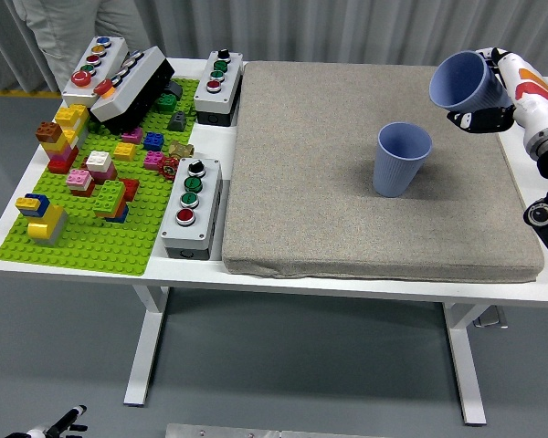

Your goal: Pick cup pour cup place

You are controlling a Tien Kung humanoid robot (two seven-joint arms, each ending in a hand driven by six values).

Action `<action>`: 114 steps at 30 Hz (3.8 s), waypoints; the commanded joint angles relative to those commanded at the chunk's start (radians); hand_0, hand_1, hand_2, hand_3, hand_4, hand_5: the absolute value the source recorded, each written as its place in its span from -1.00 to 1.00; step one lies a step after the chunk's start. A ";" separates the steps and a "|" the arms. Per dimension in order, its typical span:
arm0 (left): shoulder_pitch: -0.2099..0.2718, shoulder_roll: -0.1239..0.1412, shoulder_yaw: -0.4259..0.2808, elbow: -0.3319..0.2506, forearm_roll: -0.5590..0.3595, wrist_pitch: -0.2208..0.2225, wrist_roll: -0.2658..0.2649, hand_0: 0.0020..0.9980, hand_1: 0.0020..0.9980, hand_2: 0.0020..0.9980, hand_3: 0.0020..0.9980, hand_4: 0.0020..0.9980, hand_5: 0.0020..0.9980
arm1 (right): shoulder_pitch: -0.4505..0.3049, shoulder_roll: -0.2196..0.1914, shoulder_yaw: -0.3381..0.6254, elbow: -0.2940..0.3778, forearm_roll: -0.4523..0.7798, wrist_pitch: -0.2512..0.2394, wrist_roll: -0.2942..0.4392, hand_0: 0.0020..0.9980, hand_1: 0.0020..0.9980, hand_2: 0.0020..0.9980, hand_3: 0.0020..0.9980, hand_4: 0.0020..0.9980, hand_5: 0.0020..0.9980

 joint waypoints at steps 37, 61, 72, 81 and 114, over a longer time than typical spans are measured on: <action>-0.003 -0.005 0.022 0.000 -0.005 -0.003 -0.005 0.75 0.71 0.73 0.54 0.28 0.91 | -0.214 0.126 0.248 -0.201 0.684 -0.011 0.301 0.70 0.41 0.21 0.33 0.54 -0.68; -0.008 -0.005 0.025 0.000 -0.003 -0.005 -0.005 0.75 0.71 0.73 0.55 0.28 0.91 | -0.213 0.139 0.114 -0.285 0.741 -0.046 0.430 0.66 0.40 0.19 0.32 0.54 -0.64; -0.004 -0.005 0.029 0.000 -0.007 -0.005 -0.006 0.75 0.71 0.73 0.54 0.28 0.91 | -0.215 0.138 0.108 -0.293 0.733 -0.025 0.426 0.67 0.41 0.21 0.37 0.54 -0.63; -0.002 -0.004 0.031 0.000 -0.009 -0.005 -0.006 0.75 0.71 0.73 0.54 0.28 0.91 | -0.211 0.134 0.117 -0.290 0.730 -0.003 0.419 0.79 0.67 0.78 0.81 0.65 -0.46; -0.002 -0.005 0.013 0.000 0.004 -0.006 -0.004 0.75 0.71 0.73 0.54 0.28 0.91 | -0.215 0.125 0.144 -0.253 0.700 0.014 0.382 0.86 0.73 0.87 0.88 0.71 -0.38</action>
